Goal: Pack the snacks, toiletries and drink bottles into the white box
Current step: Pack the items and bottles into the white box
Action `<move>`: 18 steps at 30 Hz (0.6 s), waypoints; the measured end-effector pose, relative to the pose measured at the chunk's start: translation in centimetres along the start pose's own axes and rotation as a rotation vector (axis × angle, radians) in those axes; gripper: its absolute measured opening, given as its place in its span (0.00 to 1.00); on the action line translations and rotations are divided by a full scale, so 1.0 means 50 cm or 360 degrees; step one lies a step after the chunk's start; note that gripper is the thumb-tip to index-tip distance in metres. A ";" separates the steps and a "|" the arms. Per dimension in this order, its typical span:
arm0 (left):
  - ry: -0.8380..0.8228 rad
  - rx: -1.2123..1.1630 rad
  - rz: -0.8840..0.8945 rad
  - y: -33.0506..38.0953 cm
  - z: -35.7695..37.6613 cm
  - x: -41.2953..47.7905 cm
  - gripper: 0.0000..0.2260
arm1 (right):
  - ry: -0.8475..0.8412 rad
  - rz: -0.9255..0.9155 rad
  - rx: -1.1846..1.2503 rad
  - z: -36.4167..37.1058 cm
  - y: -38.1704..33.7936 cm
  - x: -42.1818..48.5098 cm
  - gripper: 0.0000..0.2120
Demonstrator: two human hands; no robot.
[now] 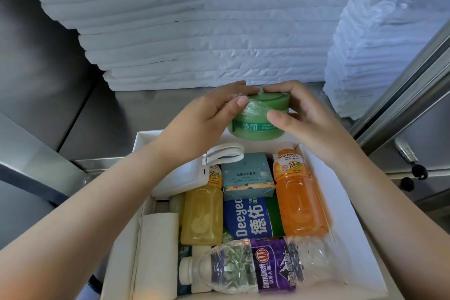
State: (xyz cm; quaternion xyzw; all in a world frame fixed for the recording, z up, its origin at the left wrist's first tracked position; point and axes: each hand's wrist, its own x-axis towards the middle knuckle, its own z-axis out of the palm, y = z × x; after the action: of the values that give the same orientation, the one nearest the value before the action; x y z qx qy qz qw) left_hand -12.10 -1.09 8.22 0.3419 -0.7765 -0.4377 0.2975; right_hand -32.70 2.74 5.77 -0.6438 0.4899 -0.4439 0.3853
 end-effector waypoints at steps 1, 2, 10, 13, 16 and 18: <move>0.0013 0.0017 0.0003 -0.001 -0.001 0.001 0.17 | 0.0000 -0.0004 0.0003 0.001 0.000 0.001 0.23; 0.0026 0.0033 0.0010 -0.003 0.000 0.002 0.16 | 0.0000 -0.0005 0.0015 0.001 0.000 0.001 0.22; 0.0097 -0.0014 0.0061 -0.002 0.001 0.004 0.13 | -0.0003 -0.0039 0.0128 -0.004 -0.004 -0.001 0.17; 0.0241 0.0206 0.0136 0.012 0.007 -0.015 0.21 | -0.0088 -0.0080 0.0204 -0.022 -0.015 -0.020 0.18; 0.0240 0.0424 0.0292 0.033 0.018 -0.048 0.26 | -0.0246 -0.0087 0.0227 -0.050 -0.028 -0.048 0.23; 0.0200 0.0450 0.0331 0.043 0.031 -0.073 0.27 | -0.0389 -0.0039 0.0186 -0.064 -0.035 -0.067 0.27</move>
State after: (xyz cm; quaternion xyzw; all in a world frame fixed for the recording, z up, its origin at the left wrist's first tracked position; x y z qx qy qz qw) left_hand -11.71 3.37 8.85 0.3249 -0.8414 -0.2688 0.3380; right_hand -35.68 6.19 7.74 -0.6755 0.4048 -0.3946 0.4734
